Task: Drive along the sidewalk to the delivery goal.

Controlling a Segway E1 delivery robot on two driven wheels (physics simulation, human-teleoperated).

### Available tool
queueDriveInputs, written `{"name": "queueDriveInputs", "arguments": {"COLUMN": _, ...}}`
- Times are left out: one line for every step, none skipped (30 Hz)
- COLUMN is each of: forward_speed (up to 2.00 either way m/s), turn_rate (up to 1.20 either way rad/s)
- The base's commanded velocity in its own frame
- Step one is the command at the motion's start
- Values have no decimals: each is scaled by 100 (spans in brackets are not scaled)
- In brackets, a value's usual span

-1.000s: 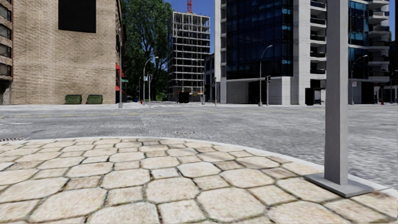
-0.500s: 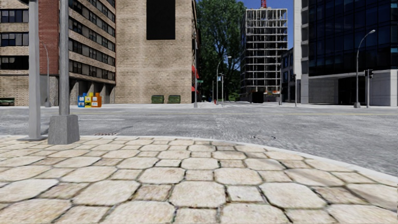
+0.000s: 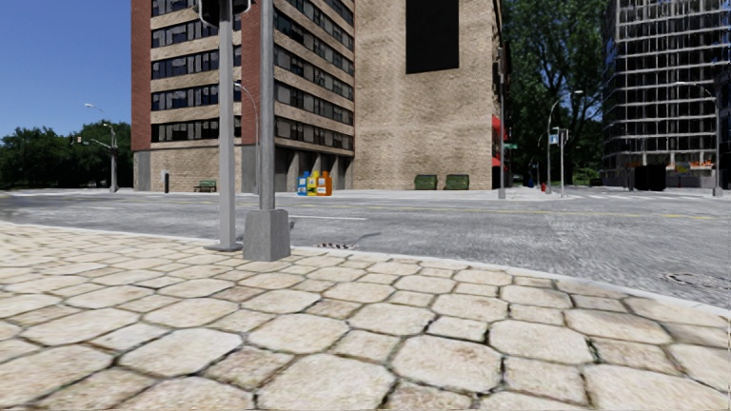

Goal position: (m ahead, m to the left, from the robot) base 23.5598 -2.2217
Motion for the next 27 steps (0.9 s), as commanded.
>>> {"name": "queueDriveInputs", "arguments": {"forward_speed": 93, "turn_rate": 82}}
{"name": "queueDriveInputs", "arguments": {"forward_speed": 94, "turn_rate": 82}}
{"name": "queueDriveInputs", "arguments": {"forward_speed": 96, "turn_rate": 82}}
{"name": "queueDriveInputs", "arguments": {"forward_speed": 96, "turn_rate": 82}}
{"name": "queueDriveInputs", "arguments": {"forward_speed": 101, "turn_rate": 82}}
{"name": "queueDriveInputs", "arguments": {"forward_speed": 104, "turn_rate": 82}}
{"name": "queueDriveInputs", "arguments": {"forward_speed": 111, "turn_rate": 82}}
{"name": "queueDriveInputs", "arguments": {"forward_speed": 121, "turn_rate": 82}}
{"name": "queueDriveInputs", "arguments": {"forward_speed": 121, "turn_rate": 82}}
{"name": "queueDriveInputs", "arguments": {"forward_speed": 124, "turn_rate": 82}}
{"name": "queueDriveInputs", "arguments": {"forward_speed": 128, "turn_rate": 82}}
{"name": "queueDriveInputs", "arguments": {"forward_speed": 132, "turn_rate": 82}}
{"name": "queueDriveInputs", "arguments": {"forward_speed": 149, "turn_rate": 82}}
{"name": "queueDriveInputs", "arguments": {"forward_speed": 149, "turn_rate": 82}}
{"name": "queueDriveInputs", "arguments": {"forward_speed": 156, "turn_rate": 82}}
{"name": "queueDriveInputs", "arguments": {"forward_speed": 164, "turn_rate": 82}}
{"name": "queueDriveInputs", "arguments": {"forward_speed": 168, "turn_rate": 82}}
{"name": "queueDriveInputs", "arguments": {"forward_speed": 173, "turn_rate": 82}}
{"name": "queueDriveInputs", "arguments": {"forward_speed": 173, "turn_rate": 82}}
{"name": "queueDriveInputs", "arguments": {"forward_speed": 178, "turn_rate": 82}}
{"name": "queueDriveInputs", "arguments": {"forward_speed": 184, "turn_rate": 82}}
{"name": "queueDriveInputs", "arguments": {"forward_speed": 188, "turn_rate": 82}}
{"name": "queueDriveInputs", "arguments": {"forward_speed": 188, "turn_rate": 82}}
{"name": "queueDriveInputs", "arguments": {"forward_speed": 191, "turn_rate": 82}}
{"name": "queueDriveInputs", "arguments": {"forward_speed": 193, "turn_rate": 82}}
{"name": "queueDriveInputs", "arguments": {"forward_speed": 194, "turn_rate": 82}}
{"name": "queueDriveInputs", "arguments": {"forward_speed": 195, "turn_rate": 82}}
